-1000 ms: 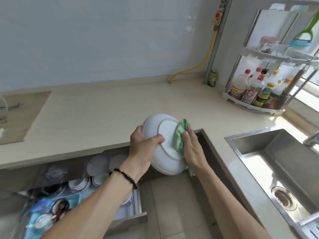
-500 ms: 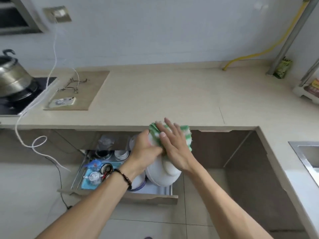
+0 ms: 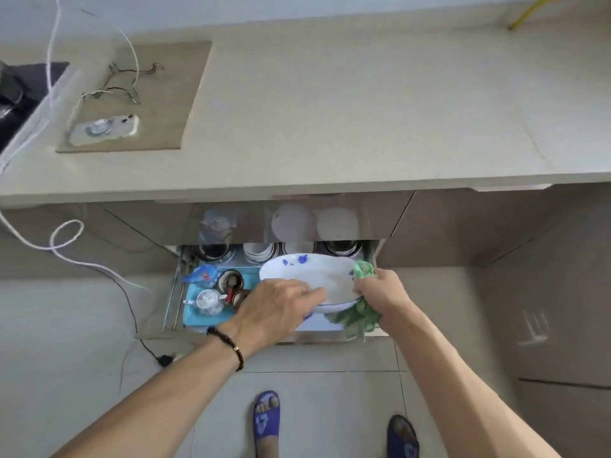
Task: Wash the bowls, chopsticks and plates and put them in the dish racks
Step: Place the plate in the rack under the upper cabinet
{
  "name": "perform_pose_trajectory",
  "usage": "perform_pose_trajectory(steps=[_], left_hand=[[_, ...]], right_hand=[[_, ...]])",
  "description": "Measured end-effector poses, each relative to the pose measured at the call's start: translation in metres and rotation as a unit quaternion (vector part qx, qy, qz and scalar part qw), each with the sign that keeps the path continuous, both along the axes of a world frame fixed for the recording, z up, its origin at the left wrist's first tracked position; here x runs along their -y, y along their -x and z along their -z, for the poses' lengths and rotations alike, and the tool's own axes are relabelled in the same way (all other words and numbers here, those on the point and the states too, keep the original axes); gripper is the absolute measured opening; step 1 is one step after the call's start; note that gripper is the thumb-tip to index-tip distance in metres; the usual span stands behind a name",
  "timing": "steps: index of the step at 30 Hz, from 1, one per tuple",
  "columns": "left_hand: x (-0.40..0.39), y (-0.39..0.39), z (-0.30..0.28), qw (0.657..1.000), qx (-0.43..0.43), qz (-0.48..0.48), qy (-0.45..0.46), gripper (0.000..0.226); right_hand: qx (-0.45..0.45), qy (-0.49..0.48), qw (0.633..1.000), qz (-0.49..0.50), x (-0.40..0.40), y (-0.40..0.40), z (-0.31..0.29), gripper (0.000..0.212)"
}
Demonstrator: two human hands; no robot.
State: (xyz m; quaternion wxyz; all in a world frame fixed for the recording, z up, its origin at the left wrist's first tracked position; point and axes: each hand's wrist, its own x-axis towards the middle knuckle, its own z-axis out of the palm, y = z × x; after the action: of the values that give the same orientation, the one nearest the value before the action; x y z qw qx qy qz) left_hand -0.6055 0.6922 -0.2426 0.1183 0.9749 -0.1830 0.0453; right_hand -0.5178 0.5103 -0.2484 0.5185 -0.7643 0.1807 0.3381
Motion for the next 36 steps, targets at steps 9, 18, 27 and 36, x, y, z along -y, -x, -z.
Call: perform_pose_trajectory(steps=[9,18,27,36], left_hand=[[-0.113,0.011,0.131,0.735,-0.371,-0.398,0.404,0.080],[-0.149,-0.011,0.276,0.548,-0.404,-0.506,0.530,0.014],[-0.161,-0.033,0.399,0.584,-0.416,-0.534,0.448,0.021],[-0.150,-0.038,0.440,0.653,-0.420,-0.518,0.360,0.018]], right_hand=[[-0.024,0.063,0.994,0.089,-0.104,0.025,0.144,0.020],[-0.085,0.180,0.975,-0.098,-0.143,-0.008,0.260,0.019],[-0.097,0.285,0.939,-0.169,-0.161,-0.032,0.373,0.058],[-0.092,0.313,0.933,-0.152,-0.144,-0.032,0.417,0.058]])
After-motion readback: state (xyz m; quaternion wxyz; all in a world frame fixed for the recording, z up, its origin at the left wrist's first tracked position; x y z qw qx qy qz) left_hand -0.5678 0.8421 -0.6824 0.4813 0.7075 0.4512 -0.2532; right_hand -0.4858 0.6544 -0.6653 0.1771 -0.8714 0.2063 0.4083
